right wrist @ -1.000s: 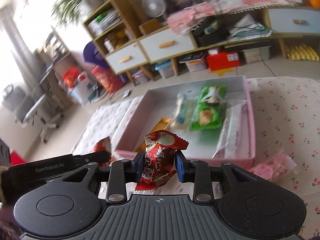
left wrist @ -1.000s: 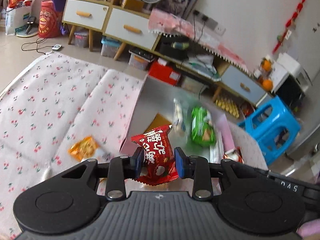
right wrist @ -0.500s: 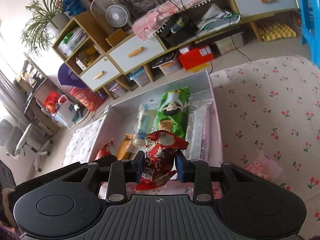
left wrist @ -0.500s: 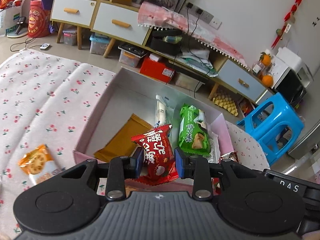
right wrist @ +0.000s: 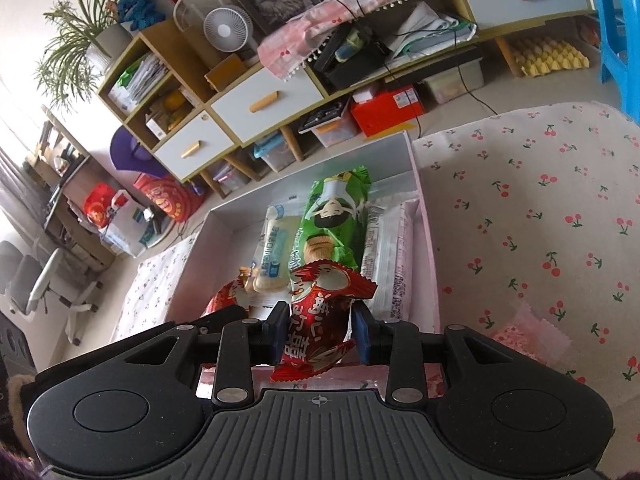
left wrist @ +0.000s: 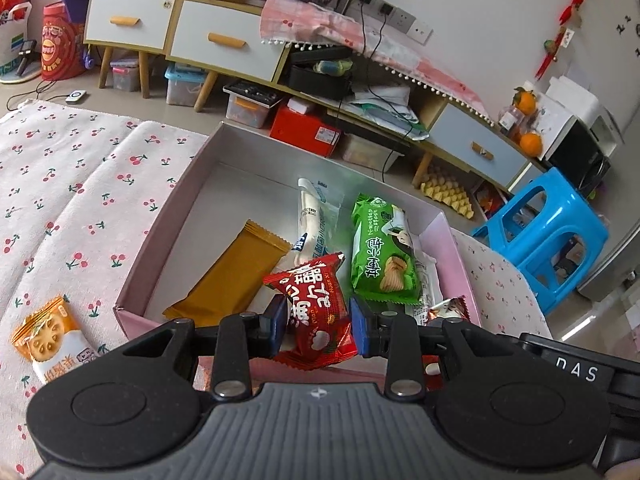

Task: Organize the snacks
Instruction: 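Carry both red candy bags over the pink box, then lower both red candy bags into the pink box and open both tools, then move the left tool to the orange biscuit pack while the right tool approaches the white milk bread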

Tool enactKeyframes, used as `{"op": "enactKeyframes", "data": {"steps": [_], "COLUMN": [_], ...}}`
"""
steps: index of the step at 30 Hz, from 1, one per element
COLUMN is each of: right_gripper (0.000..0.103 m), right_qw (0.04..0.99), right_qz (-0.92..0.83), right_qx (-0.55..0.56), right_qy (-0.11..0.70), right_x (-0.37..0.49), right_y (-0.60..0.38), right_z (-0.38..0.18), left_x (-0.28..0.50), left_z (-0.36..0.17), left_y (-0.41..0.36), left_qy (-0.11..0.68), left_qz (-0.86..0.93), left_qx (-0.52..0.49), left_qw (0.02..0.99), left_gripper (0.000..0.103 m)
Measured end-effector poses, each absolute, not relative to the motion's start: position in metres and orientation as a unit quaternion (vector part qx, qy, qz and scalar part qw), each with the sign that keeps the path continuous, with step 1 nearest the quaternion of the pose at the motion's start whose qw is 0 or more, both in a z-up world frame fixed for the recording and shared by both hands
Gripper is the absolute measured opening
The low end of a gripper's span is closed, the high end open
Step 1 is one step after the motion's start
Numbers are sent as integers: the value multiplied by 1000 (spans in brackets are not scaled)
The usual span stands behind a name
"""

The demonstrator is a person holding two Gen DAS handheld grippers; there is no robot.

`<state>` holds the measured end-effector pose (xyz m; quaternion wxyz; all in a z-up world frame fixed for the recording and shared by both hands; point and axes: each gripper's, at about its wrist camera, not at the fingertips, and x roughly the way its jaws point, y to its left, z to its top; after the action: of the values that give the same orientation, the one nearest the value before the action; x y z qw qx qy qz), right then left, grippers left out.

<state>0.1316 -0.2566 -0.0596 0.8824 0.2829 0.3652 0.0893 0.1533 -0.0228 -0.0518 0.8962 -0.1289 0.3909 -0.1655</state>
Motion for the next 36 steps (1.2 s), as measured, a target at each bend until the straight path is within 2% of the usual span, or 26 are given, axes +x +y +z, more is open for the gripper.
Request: {"op": "enactKeyframes", "data": {"steps": [2, 3, 4, 6, 9, 16, 21, 25, 32, 36], "right_gripper": [36, 42, 50, 53, 53, 72, 78, 86, 87, 88], "right_qw": [882, 881, 880, 882, 882, 889, 892, 896, 906, 909], "right_qz": [91, 91, 90, 89, 89, 79, 74, 65, 63, 60], "right_qx": [282, 282, 282, 279, 279, 251, 241, 220, 156, 134], "right_qy": [365, 369, 371, 369, 369, 375, 376, 379, 388, 391], "right_x": [132, 132, 132, 131, 130, 123, 111, 99, 76, 61], "right_y": [-256, -256, -256, -257, -258, -258, -261, -260, -257, -260], "right_z": [-58, -57, -57, -55, -53, -40, -31, -25, -23, -26], "left_x": [154, 153, 154, 153, 152, 145, 132, 123, 97, 79], "left_z": [-52, -50, -50, -48, -46, -38, -30, -29, -39, -47], "left_y": [-25, -26, -27, -27, -29, -27, -25, -19, -20, -20], "left_qy": [394, 394, 395, 393, 393, 403, 397, 401, 414, 419], "left_qz": [-172, -169, -171, -176, -181, -185, -189, -197, -205, -210], "left_qx": [-124, -119, -117, -115, -109, -99, -69, -58, 8, 48], "left_qw": [894, 895, 895, 895, 895, 891, 895, 893, 887, 882], "left_gripper": [33, 36, 45, 56, 63, 74, 86, 91, 98, 98]}}
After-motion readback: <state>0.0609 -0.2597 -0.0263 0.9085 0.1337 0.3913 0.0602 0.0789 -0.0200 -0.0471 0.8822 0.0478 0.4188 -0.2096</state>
